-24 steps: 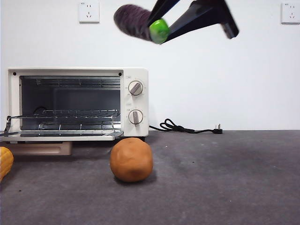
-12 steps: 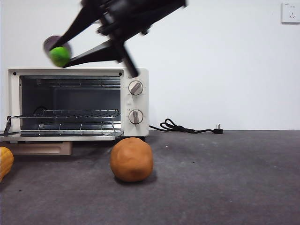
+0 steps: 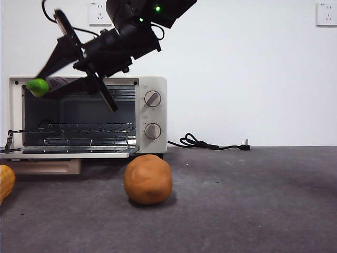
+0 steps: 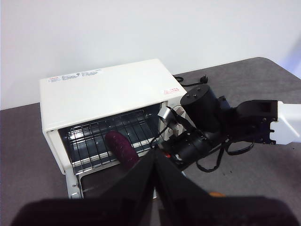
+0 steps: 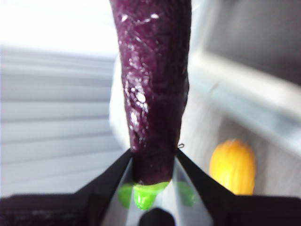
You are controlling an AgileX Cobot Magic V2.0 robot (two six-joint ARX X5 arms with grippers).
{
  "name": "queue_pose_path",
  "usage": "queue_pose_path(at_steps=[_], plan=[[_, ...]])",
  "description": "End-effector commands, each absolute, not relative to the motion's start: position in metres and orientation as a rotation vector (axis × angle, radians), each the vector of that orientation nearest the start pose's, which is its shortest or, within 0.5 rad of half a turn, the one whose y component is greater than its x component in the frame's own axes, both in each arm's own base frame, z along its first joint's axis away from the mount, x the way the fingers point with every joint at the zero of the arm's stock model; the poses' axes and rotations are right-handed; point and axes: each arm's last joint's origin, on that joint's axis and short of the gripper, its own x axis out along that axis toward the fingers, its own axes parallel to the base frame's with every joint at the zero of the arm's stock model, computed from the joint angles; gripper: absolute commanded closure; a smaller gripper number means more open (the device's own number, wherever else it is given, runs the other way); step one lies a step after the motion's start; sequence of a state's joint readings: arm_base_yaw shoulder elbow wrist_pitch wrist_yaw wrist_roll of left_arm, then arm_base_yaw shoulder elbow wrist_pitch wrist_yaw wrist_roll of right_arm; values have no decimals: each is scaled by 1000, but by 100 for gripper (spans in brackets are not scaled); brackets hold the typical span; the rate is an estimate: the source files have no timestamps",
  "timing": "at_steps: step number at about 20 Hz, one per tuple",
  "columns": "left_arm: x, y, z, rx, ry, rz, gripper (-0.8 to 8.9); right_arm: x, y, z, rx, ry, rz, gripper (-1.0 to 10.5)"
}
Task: Take the eggplant from the table,put the eggplant in the oven
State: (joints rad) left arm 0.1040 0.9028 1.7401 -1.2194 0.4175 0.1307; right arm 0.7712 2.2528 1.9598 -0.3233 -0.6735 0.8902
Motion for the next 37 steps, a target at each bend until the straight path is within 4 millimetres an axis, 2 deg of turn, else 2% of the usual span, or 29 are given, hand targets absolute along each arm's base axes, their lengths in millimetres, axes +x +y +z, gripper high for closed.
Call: queue_pose_path(at_steps=[1,5,11,16,22,23,25,26,37], plan=[[64,-5,497,40,347,-336,819,362,374,237,803,1225,858,959],[61,-5,497,42,342,-336,819,369,376,238,915,1149,743,959],[56,-7,497,48,331,-357,819,375,378,217,995,1150,552,958],[51,-8,496,76,341,-345,819,380,374,214,1009,1010,386,959],[50,-9,494,99,365,-341,819,384,372,216,998,869,282,935],[50,-10,494,101,365,-348,819,384,372,217,998,855,288,901],[50,-10,493,101,369,-353,819,386,374,221,983,812,335,727],[50,-10,493,101,369,-353,819,387,375,223,988,794,349,689],[47,-11,493,109,366,-367,819,387,376,224,958,787,396,689]])
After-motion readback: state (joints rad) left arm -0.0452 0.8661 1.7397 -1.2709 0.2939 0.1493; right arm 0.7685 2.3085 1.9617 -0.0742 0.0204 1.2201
